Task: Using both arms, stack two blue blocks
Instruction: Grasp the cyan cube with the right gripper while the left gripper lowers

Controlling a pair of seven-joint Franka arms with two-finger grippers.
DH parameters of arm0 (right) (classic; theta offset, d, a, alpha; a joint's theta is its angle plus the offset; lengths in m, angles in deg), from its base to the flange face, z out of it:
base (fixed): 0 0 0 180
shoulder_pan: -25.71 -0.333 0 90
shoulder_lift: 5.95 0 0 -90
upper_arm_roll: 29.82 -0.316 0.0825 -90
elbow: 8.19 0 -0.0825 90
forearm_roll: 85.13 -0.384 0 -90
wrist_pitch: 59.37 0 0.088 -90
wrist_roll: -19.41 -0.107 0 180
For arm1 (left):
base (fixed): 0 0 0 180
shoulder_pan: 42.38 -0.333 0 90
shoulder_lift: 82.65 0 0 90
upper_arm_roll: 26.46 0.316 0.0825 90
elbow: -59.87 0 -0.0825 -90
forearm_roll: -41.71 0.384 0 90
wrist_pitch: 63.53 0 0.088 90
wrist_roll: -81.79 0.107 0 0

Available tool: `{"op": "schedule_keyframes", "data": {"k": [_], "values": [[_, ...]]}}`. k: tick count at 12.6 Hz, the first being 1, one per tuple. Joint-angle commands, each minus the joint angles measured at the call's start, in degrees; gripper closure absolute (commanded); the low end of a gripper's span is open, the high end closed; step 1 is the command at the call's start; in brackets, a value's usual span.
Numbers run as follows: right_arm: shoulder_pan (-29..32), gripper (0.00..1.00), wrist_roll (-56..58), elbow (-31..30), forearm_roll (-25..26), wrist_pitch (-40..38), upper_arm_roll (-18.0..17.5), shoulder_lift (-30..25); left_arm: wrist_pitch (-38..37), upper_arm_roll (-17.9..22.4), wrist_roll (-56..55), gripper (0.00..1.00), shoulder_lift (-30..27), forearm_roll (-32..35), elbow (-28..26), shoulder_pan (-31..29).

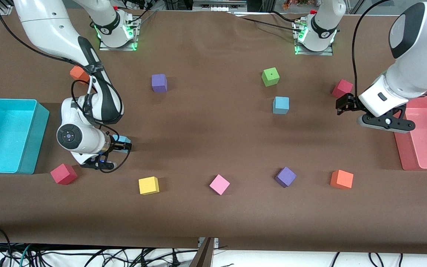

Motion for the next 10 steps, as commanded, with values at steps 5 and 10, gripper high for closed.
{"op": "schedule_keyframes", "data": {"k": [5, 10], "values": [[0.4, 0.01, -0.6, -4.7, -0.8, 1.3, 0.1, -1.4, 4.5, -0.2, 0.6, 0.0, 2.5, 1.3, 1.1, 0.2], [0.4, 0.59, -1.2, -4.4, -0.8, 0.5, 0.0, -1.5, 5.2, -1.3, -0.2, 0.0, 2.7, 1.3, 1.3, 1.2]]}}
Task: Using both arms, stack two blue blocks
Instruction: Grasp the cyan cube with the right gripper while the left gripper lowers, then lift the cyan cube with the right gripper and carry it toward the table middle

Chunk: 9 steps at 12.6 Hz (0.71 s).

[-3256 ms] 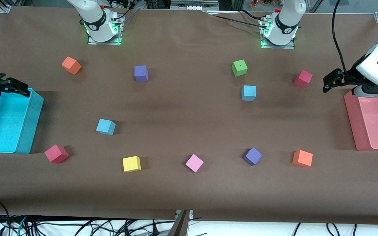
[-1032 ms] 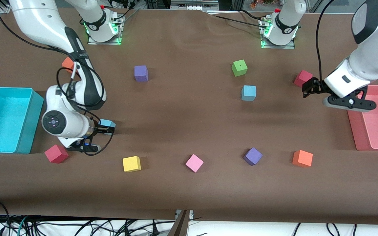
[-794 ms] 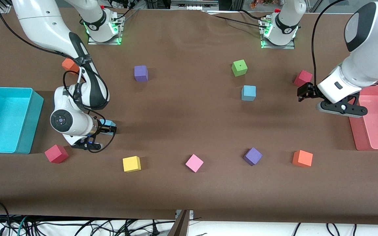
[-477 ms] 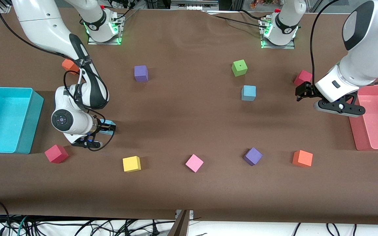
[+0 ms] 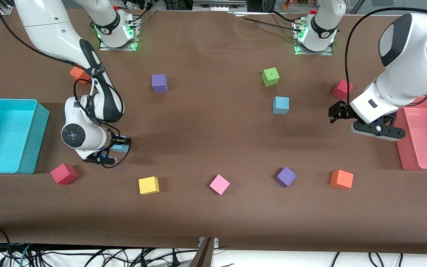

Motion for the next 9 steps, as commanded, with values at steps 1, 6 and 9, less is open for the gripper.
{"op": "schedule_keyframes", "data": {"k": [1, 6, 9], "values": [[-0.1, 0.6, -0.6, 0.5, -0.8, 0.0, -0.3, -1.7, -0.1, -0.2, -0.2, 0.0, 0.2, 1.3, 1.1, 0.5], [-4.7, 0.6, -9.7, 12.0, -0.8, -6.2, -6.3, -1.3, -0.1, -0.2, 0.1, 0.0, 0.2, 1.3, 1.0, 0.5], [-11.3, 0.59, -18.3, 15.7, -0.8, -5.6, -7.5, 0.4, -0.1, -0.2, 0.4, 0.0, 0.2, 1.3, 1.0, 0.4]]}}
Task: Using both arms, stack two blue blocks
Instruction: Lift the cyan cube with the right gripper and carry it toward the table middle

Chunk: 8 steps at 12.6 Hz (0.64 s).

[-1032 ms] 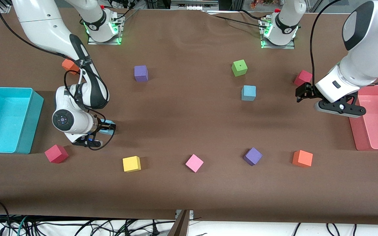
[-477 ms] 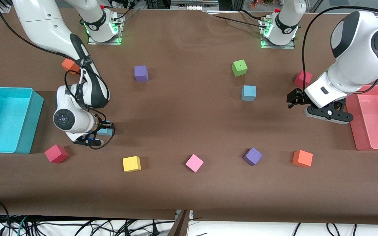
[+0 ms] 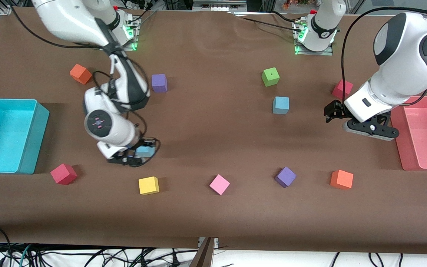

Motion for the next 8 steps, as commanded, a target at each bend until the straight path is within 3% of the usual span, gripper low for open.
{"op": "schedule_keyframes", "data": {"k": [1, 4, 8], "values": [[-6.2, 0.59, -7.2, 5.2, -0.3, -0.7, -0.5, 3.3, -0.2, -0.1, 0.4, 0.0, 0.2, 1.3, 0.9, 0.0], [-12.9, 0.59, -13.5, 8.7, -1.3, -0.2, -0.6, 6.8, -0.2, -0.1, 0.4, 0.0, 0.2, 1.3, 0.9, 0.0], [-17.5, 0.56, -16.1, 8.9, -6.9, 5.5, -0.6, 9.8, -0.2, 0.0, 0.4, 0.0, 0.2, 1.3, 0.9, 0.0]]}}
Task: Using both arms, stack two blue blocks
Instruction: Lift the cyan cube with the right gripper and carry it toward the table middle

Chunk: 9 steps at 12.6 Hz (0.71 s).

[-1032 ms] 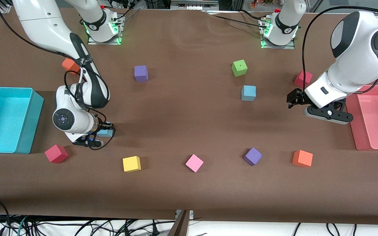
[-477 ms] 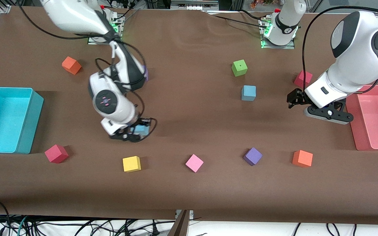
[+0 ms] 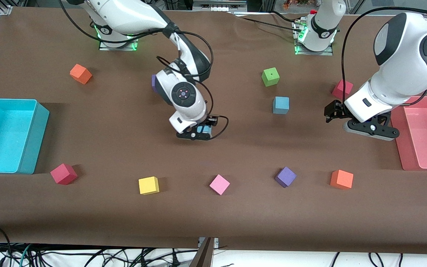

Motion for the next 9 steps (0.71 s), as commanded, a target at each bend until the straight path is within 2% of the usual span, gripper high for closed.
{"op": "schedule_keyframes", "data": {"k": [1, 7, 8, 9], "values": [[-2.2, 0.56, -1.0, 2.2, -1.9, 1.4, 0.2, 2.7, -0.2, 0.0, 0.4, 0.0, 0.2, 1.3, 0.9, 0.0], [-6.6, 0.55, -2.7, 2.2, -1.9, 4.9, 0.2, 6.4, -0.1, 0.0, 0.4, 0.0, 0.3, 1.3, 0.9, 0.0], [-6.8, 0.47, -2.8, 2.2, -1.9, 5.4, 0.3, 6.9, -0.1, 0.0, 0.4, 0.0, 0.3, 1.3, 0.9, 0.0], [-6.9, 0.29, -2.7, 2.2, -1.8, 6.0, 0.2, 7.4, -0.1, 0.0, 0.4, 0.0, 0.3, 1.3, 0.9, 0.1]]}}
